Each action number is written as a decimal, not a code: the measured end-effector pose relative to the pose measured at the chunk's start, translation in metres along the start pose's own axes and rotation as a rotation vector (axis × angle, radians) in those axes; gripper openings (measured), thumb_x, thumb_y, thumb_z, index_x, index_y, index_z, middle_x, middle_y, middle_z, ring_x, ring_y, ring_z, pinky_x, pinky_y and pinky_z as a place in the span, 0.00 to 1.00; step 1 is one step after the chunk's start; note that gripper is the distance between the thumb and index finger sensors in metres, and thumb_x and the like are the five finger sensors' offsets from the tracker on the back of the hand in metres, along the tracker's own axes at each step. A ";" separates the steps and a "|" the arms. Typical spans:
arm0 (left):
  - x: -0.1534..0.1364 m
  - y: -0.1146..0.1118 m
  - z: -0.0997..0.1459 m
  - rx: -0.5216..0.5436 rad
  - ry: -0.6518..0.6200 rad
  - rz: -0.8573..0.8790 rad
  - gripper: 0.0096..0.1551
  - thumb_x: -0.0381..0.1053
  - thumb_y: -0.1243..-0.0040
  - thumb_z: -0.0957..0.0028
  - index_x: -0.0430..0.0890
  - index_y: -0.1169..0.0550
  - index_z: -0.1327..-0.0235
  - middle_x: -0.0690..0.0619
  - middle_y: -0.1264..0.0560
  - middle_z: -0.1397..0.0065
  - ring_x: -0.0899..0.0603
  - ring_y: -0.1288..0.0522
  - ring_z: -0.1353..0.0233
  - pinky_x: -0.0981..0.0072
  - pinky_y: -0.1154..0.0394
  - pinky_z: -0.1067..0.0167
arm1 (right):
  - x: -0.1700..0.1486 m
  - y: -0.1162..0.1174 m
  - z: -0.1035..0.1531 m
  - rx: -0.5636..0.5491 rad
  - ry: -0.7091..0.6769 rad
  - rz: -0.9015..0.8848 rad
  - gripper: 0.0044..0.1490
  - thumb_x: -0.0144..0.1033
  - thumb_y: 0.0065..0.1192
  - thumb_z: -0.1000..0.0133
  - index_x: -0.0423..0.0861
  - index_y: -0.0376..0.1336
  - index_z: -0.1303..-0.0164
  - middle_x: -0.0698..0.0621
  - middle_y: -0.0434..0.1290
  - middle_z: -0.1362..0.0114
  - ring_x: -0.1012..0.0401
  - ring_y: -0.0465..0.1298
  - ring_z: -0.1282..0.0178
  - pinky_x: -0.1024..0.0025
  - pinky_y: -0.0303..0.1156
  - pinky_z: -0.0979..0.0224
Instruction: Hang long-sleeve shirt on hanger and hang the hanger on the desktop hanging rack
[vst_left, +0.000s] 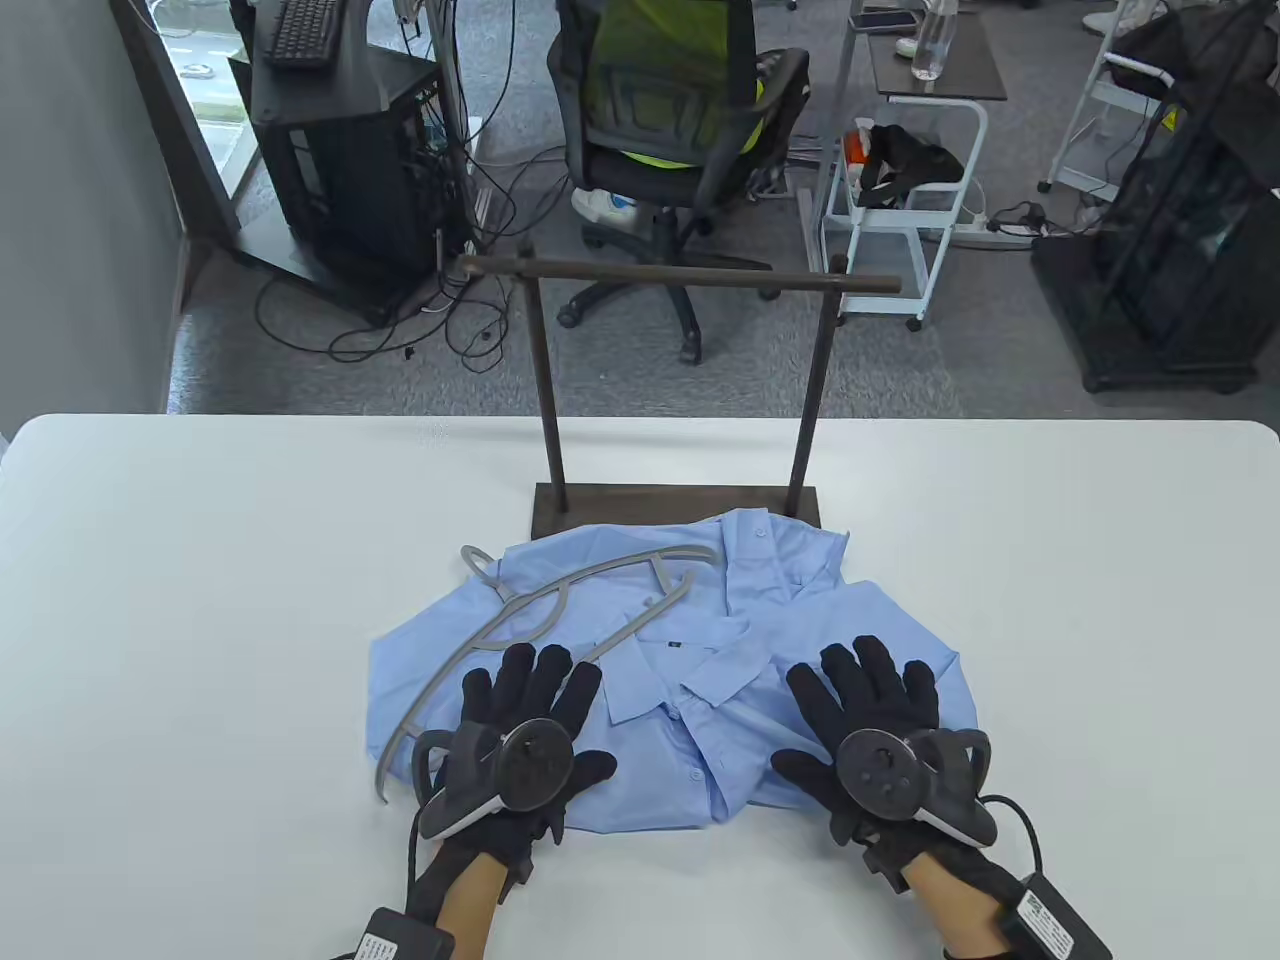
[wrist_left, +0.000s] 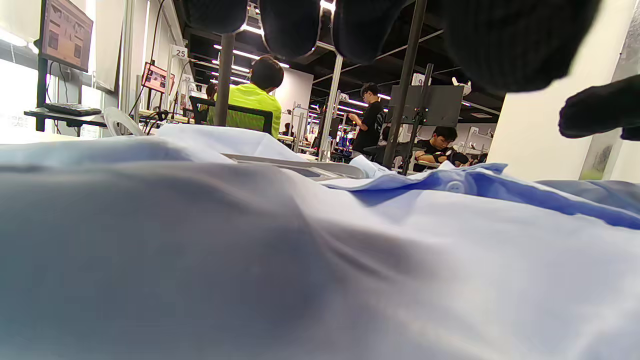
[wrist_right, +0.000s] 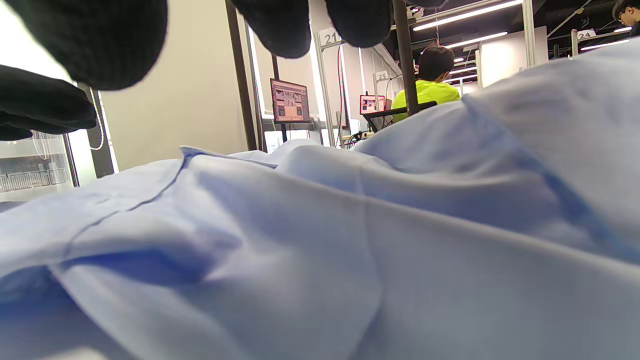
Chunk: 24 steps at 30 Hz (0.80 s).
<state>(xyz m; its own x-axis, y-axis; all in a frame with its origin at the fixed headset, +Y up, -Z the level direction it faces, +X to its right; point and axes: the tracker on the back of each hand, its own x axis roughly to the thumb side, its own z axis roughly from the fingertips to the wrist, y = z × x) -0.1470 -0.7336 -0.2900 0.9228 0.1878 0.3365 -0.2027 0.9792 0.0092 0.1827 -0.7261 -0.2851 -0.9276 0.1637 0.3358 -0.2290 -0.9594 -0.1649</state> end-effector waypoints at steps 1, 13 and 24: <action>0.000 0.000 0.000 -0.001 -0.001 -0.001 0.54 0.72 0.40 0.61 0.53 0.37 0.19 0.45 0.44 0.14 0.29 0.46 0.14 0.25 0.50 0.29 | 0.000 0.000 0.000 0.001 -0.001 0.001 0.52 0.69 0.65 0.56 0.55 0.60 0.23 0.41 0.56 0.18 0.38 0.52 0.16 0.24 0.45 0.24; 0.003 -0.001 -0.001 -0.005 -0.012 -0.006 0.54 0.71 0.40 0.61 0.53 0.37 0.19 0.44 0.44 0.14 0.29 0.46 0.14 0.25 0.50 0.29 | 0.003 0.002 -0.001 0.008 -0.017 0.003 0.52 0.69 0.65 0.56 0.55 0.60 0.23 0.41 0.56 0.18 0.39 0.51 0.16 0.24 0.45 0.24; 0.006 0.000 -0.002 -0.009 -0.021 -0.019 0.54 0.72 0.40 0.61 0.53 0.37 0.19 0.44 0.43 0.14 0.29 0.46 0.14 0.25 0.49 0.29 | 0.007 0.005 -0.002 0.016 -0.024 0.016 0.52 0.68 0.65 0.56 0.55 0.60 0.23 0.41 0.56 0.18 0.39 0.52 0.16 0.24 0.45 0.24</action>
<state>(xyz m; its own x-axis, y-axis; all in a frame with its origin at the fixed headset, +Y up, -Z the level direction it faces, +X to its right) -0.1412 -0.7328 -0.2898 0.9192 0.1675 0.3563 -0.1819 0.9833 0.0070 0.1750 -0.7294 -0.2854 -0.9237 0.1433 0.3554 -0.2096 -0.9653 -0.1556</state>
